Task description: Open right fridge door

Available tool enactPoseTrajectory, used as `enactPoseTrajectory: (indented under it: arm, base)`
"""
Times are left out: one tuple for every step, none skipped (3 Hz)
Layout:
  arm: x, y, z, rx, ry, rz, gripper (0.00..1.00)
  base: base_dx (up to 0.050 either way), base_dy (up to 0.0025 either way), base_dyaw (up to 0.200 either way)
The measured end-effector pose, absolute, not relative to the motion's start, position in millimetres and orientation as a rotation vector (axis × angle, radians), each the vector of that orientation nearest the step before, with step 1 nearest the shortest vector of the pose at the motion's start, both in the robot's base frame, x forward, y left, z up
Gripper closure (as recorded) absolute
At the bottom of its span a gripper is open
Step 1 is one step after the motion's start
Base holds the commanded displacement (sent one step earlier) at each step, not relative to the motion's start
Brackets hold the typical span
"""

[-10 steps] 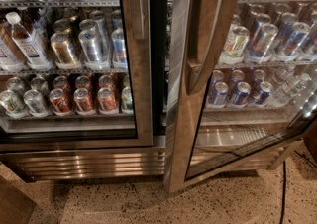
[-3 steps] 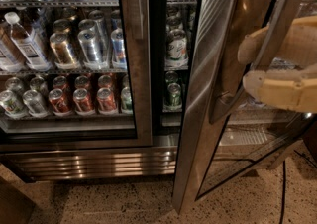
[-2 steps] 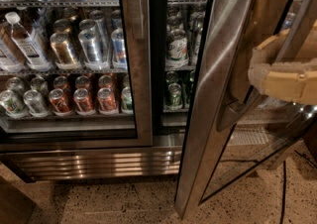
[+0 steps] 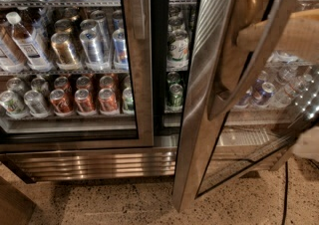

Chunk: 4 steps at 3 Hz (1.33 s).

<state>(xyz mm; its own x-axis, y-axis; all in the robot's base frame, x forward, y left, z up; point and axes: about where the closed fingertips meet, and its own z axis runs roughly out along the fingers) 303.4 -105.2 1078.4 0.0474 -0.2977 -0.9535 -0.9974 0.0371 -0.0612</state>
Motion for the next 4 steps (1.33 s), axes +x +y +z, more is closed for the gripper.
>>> enactPoseTrajectory:
  arm:
    - [322,-116,1072,-1.344,1.507,0.846,0.00]
    - [340,-157,1068,-1.137,1.679,0.594,0.00]
    - [345,-211,1081,-0.897,1.718,0.401,0.00]
    - [311,-234,1130,-0.806,1.607,0.264,0.00]
  base:
    - [0.000,0.00000,0.000]
    - [0.000,0.00000,0.000]
    - [0.000,0.00000,0.000]
    - [0.000,0.00000,0.000]
